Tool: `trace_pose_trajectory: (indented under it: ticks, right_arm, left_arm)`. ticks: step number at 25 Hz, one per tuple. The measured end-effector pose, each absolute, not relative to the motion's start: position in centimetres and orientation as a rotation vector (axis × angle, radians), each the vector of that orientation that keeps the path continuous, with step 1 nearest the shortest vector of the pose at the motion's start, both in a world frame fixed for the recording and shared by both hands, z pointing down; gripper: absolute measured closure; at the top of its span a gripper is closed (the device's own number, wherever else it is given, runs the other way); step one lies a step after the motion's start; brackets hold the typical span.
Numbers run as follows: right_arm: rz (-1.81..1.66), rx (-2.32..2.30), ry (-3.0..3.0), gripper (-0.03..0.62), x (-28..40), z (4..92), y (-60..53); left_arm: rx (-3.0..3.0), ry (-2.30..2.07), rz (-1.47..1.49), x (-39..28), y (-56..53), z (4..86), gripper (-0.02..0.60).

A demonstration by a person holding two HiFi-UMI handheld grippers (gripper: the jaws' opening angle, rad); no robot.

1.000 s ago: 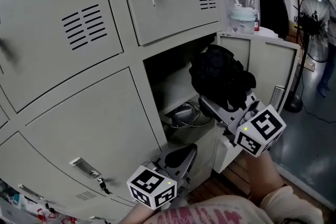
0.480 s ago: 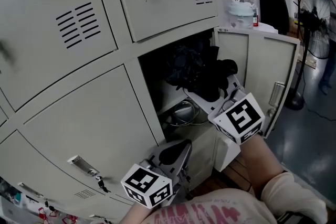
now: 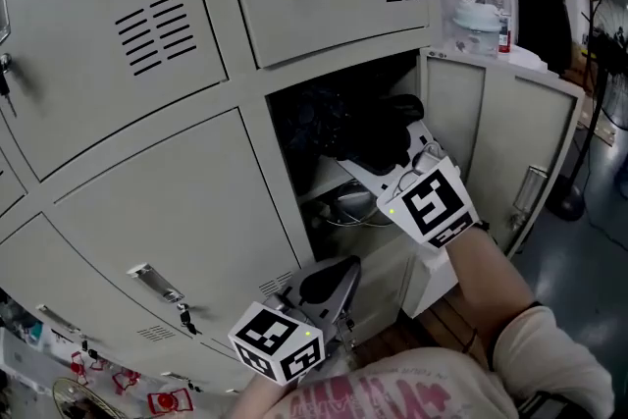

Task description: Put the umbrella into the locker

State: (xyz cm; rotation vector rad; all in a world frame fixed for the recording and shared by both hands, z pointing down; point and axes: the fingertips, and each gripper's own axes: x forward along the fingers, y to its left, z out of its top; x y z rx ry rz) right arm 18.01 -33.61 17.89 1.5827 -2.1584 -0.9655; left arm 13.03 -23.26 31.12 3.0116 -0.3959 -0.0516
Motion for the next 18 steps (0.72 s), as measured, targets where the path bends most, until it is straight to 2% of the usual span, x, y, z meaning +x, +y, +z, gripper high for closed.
trace_pose_trajectory:
  ticks: [18]
  right_arm:
    - [-0.923,1.481,-2.14,0.327,18.3,19.1,-37.8]
  left_arm:
    - [2.993,-0.556,0.01,11.9,-23.8,31.6,0.578]
